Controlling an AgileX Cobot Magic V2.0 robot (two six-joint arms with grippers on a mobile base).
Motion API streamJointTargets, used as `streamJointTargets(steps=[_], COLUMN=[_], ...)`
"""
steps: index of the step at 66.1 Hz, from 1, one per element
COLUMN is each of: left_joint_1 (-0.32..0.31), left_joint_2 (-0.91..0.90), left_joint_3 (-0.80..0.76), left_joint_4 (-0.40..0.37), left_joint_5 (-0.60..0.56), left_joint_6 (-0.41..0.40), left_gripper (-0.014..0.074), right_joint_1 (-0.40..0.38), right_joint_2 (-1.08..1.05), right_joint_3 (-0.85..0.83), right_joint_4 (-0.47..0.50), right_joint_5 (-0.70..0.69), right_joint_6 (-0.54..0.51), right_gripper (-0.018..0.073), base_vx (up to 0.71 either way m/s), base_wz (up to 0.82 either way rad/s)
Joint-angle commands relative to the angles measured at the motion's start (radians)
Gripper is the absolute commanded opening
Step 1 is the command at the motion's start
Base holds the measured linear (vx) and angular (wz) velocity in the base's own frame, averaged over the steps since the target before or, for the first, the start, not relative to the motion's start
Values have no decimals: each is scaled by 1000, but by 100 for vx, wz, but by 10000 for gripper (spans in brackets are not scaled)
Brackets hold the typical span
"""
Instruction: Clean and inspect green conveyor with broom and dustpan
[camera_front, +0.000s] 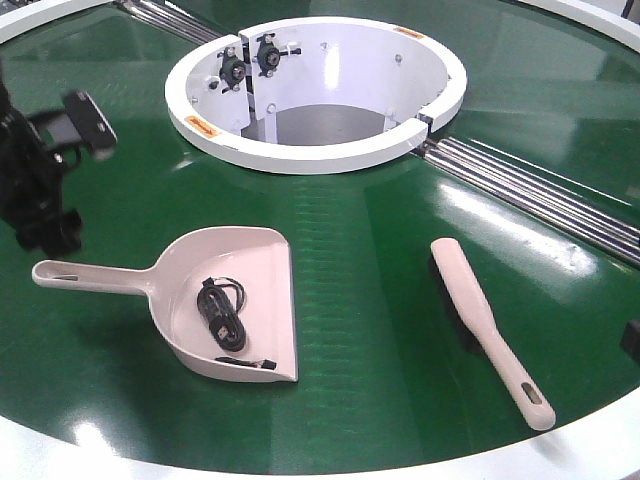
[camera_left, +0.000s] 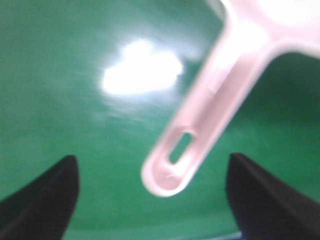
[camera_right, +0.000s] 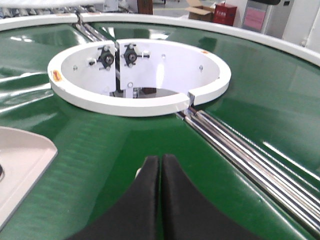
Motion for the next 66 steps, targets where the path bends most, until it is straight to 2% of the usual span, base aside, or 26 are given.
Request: streamJointTargets(steps=[1, 11, 16, 23, 26, 36, 42, 48, 54, 58, 61, 66], left_joint_1=[-7, -7, -7, -7, -7, -7, -7, -7, -7, -7, -7, -7], left_joint_2=[-111, -201, -252, -323, -353, -496, -615, -743, -869, -948, -1003, -1072], left_joint_3=[-29, -29, -29, -29, -25, 116, 305, 527, 730, 842, 909, 1002], left_joint_4=[-5, -16, -65, -176, -219, -340, -444, -581, -730, -799, -827, -833], left_joint_5=[-108, -194, -227, -280, -310, -465, -612, -784, -937, -996, -1016, -1029], left_joint_6=[-85, -270, -350, -368, -364, -290, -225, -121, -15, 36, 54, 58], left_gripper=[450, 276, 162, 2, -9, -8, -8, -8, -8, -8, -8, -8], right_joint_1=[-3, -3, -3, -3, -3, -3, -3, -3, -3, -3, -3, -3], right_joint_2=[2, 2, -1, -1, -1, -1, -1, -1, -1, -1, -1, -1], right_joint_3=[-26, -26, -26, -26, -26, -26, -23, -17, 45, 113, 163, 249], right_joint_4=[-3, 0, 1, 3, 5, 3, -4, -3, -3, -3, -3, -3], right_joint_5=[-121, -139, -128, -118, -118, -88, -80, -83, -157, -224, -280, -378], right_joint_6=[-12, -8, -5, 2, 11, 22, 9, -19, -23, -23, -23, -23], right_gripper=[-4, -3, -3, -3, -3, -3, -3, -3, -3, -3, -3, -3], base_vx=[0, 0, 0, 0, 0, 0, 0, 0, 0, 0, 0, 0], base_wz=[0, 0, 0, 0, 0, 0, 0, 0, 0, 0, 0, 0])
